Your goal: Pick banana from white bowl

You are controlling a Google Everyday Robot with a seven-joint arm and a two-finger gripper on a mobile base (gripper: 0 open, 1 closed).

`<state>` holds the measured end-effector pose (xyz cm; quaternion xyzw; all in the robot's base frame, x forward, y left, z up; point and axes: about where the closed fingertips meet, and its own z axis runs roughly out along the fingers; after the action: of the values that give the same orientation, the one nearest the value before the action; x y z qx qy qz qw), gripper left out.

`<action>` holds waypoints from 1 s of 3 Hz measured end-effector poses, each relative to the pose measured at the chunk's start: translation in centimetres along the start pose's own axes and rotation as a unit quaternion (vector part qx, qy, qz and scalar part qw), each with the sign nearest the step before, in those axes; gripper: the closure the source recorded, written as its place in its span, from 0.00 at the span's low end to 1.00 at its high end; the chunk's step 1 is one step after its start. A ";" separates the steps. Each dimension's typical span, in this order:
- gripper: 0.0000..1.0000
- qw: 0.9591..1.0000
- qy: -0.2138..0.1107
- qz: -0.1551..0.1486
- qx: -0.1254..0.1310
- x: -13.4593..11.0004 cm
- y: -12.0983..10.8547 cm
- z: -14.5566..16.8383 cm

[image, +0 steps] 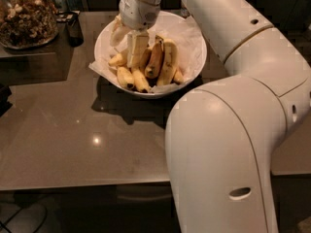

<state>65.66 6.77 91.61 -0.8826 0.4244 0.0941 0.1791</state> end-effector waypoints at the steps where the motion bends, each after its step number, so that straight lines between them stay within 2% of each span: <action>1: 0.61 1.000 -0.002 0.000 0.001 -0.1 -0.1 0.0; 2: 0.84 1.000 -0.006 -0.001 0.009 -0.4 -0.3 -0.2; 3: 1.00 1.000 -0.003 -0.002 0.016 -0.8 -0.5 -0.9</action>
Offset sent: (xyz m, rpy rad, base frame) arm -0.0250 -0.0123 0.0086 -0.0211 0.0620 0.0346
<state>65.53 7.29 92.80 -0.8801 0.4237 0.0902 0.1944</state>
